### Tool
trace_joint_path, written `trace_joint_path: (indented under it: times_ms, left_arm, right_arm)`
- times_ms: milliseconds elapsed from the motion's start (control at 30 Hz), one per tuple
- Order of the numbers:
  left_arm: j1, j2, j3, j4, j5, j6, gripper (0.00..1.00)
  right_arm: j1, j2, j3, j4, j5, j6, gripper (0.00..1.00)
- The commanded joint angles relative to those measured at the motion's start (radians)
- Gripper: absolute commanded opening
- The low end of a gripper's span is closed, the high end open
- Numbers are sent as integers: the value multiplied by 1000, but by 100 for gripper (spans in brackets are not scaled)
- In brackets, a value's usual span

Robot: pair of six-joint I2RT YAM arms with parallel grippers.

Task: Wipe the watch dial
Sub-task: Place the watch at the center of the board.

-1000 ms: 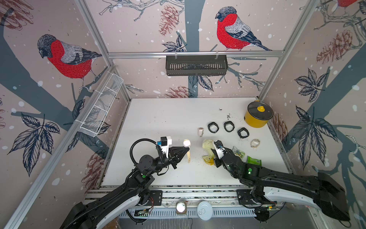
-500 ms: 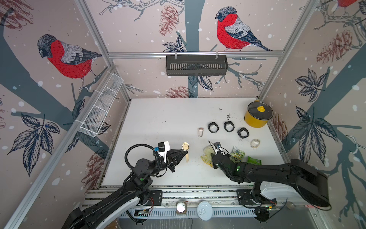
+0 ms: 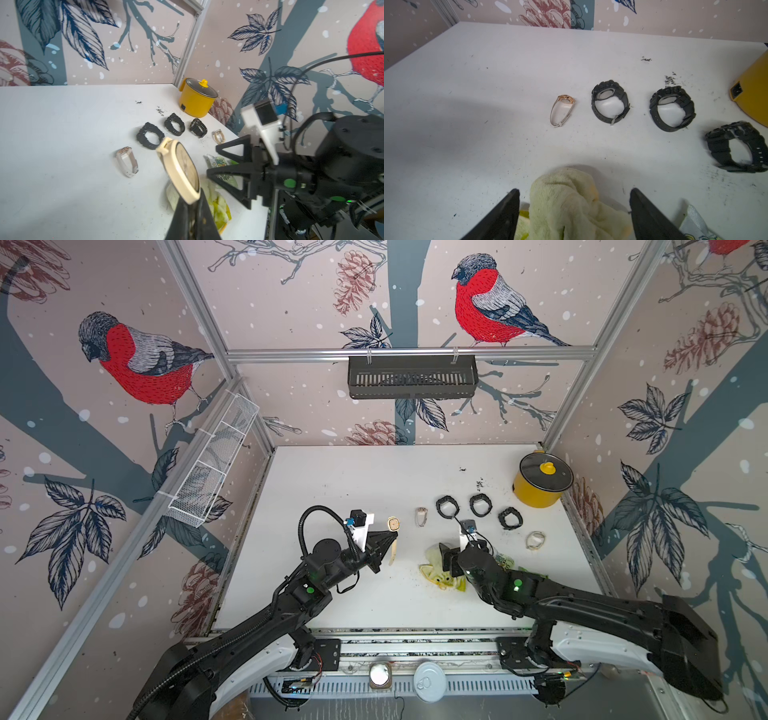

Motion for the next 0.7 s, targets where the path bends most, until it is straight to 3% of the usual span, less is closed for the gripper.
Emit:
trace_joint_path:
  times_ms: [0, 167, 333, 500, 667]
  left_arm:
    - [63, 61, 30, 15, 19, -34, 0]
    - [86, 187, 69, 20, -69, -46, 0]
    - [103, 362, 143, 35, -39, -1, 0]
    - [173, 520, 194, 106, 92, 8, 0]
    - [201, 678, 305, 28, 164, 19, 0]
  right_arm:
    - [-25, -78, -10, -27, 7, -53, 82]
    - [-71, -206, -60, 42, -39, -100, 85]
    - [-89, -277, -79, 63, -77, -102, 84]
    - [-95, -296, -86, 45, -135, -90, 81]
    - [-94, -323, -117, 46, -119, -84, 81]
